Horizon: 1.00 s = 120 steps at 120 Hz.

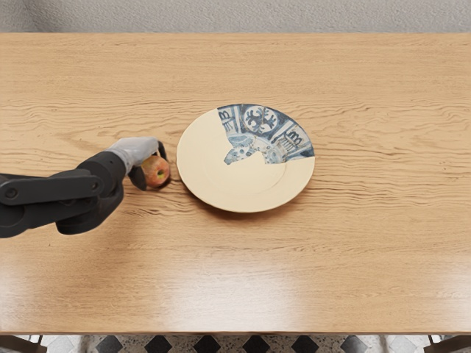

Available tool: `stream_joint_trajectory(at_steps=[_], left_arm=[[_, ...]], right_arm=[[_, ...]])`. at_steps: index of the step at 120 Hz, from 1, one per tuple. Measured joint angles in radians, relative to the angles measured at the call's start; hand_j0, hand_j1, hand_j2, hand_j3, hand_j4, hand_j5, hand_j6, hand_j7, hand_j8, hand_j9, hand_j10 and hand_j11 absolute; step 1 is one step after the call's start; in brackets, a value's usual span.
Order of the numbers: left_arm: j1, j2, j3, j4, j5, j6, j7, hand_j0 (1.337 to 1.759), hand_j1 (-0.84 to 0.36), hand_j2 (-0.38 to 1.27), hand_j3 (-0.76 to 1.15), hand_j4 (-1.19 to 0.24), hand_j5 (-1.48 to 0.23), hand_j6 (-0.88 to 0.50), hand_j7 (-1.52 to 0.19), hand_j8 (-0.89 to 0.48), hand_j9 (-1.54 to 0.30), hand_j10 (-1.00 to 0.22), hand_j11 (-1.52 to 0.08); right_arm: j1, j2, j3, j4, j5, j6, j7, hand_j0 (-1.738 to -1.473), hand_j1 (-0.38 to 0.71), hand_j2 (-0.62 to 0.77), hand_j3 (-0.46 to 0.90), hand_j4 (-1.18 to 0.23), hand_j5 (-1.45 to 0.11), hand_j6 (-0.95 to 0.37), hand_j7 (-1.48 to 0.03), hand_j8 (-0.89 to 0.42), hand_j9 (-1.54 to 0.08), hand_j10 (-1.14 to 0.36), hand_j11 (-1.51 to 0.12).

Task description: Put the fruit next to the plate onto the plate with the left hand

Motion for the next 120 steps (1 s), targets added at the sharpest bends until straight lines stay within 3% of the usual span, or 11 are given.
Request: stream_joint_trajectory(at_steps=[46, 62, 94, 120], left_arm=[[-0.01, 0.055, -0.086, -0.002, -0.01, -0.003, 0.0, 1.654, -0.17, 0.09, 0.0, -0.48, -0.75, -0.39, -0.75, -0.5, -0.75, -0.56, -0.76], [-0.007, 0.086, -0.164, -0.002, -0.037, -0.005, 0.0, 1.654, -0.17, 0.1, 0.0, -0.48, -0.75, -0.39, -0.75, -0.5, -0.75, -0.56, -0.75], [-0.003, 0.095, -0.455, -0.002, -0.308, -0.011, 0.001, 1.654, -0.13, 0.06, 0.0, -0.52, -0.72, -0.43, -0.72, -0.54, -0.73, -0.54, -0.73], [-0.002, 0.047, -0.603, -0.001, -0.523, -0.025, 0.001, 1.656, -0.16, 0.13, 0.0, -0.53, -0.7, -0.43, -0.7, -0.54, -0.7, -0.54, -0.7]], right_arm=[[0.0, 0.0, 0.0, 0.0, 0.0, 0.0, 0.0, -1.658, -0.33, 0.0, 0.0, -0.01, -0.02, -0.01, -0.02, -0.01, -0.02, -0.01, -0.02], [0.0, 0.0, 0.0, 0.001, 0.0, 0.0, 0.001, -1.658, -0.33, 0.0, 0.0, -0.01, -0.02, -0.01, -0.02, -0.01, -0.02, -0.01, -0.02], [0.0, 0.0, 0.0, 0.003, 0.0, 0.0, 0.0, -1.658, -0.33, 0.0, 0.0, -0.01, -0.02, -0.01, -0.02, -0.01, -0.02, -0.01, -0.02], [0.0, 0.0, 0.0, 0.002, 0.0, 0.0, 0.0, -1.658, -0.33, 0.0, 0.0, -0.01, -0.02, -0.01, -0.02, -0.01, -0.02, -0.01, -0.02]])
